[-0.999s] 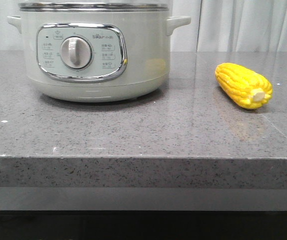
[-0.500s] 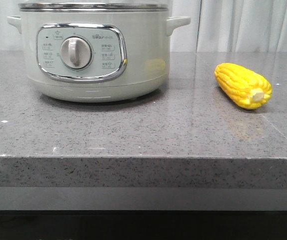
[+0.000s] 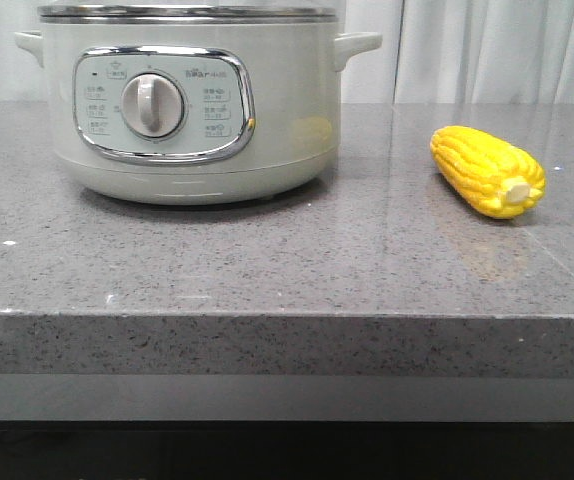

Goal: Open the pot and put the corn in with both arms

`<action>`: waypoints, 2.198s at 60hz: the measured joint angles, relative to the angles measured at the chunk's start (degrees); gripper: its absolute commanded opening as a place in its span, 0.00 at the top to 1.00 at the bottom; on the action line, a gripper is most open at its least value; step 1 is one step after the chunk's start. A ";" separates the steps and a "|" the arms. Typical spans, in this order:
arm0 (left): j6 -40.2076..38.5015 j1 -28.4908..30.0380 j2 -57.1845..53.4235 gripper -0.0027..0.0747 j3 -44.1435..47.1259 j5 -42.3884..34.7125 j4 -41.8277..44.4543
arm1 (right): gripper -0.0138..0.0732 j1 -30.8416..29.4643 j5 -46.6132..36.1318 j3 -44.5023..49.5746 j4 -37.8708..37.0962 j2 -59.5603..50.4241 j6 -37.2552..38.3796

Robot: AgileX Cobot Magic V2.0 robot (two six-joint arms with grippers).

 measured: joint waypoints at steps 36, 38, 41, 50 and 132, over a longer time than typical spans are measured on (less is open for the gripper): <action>0.00 0.00 3.51 0.26 0.00 0.33 4.46 | 0.13 0.00 2.43 0.00 0.00 1.70 0.00; 0.00 0.00 3.51 0.25 0.00 0.33 4.46 | 0.15 0.00 2.43 0.00 0.00 1.70 0.00; 0.00 0.00 3.51 0.25 0.00 0.33 4.46 | 0.17 0.00 2.52 0.00 0.00 1.70 0.00; 0.00 -2.61 4.47 0.26 0.00 -0.98 4.12 | 0.20 0.00 2.56 0.00 0.00 1.70 0.00; 0.00 -25.28 62.91 0.26 -38.53 -14.54 0.34 | 0.20 0.46 3.05 0.00 0.00 1.70 0.00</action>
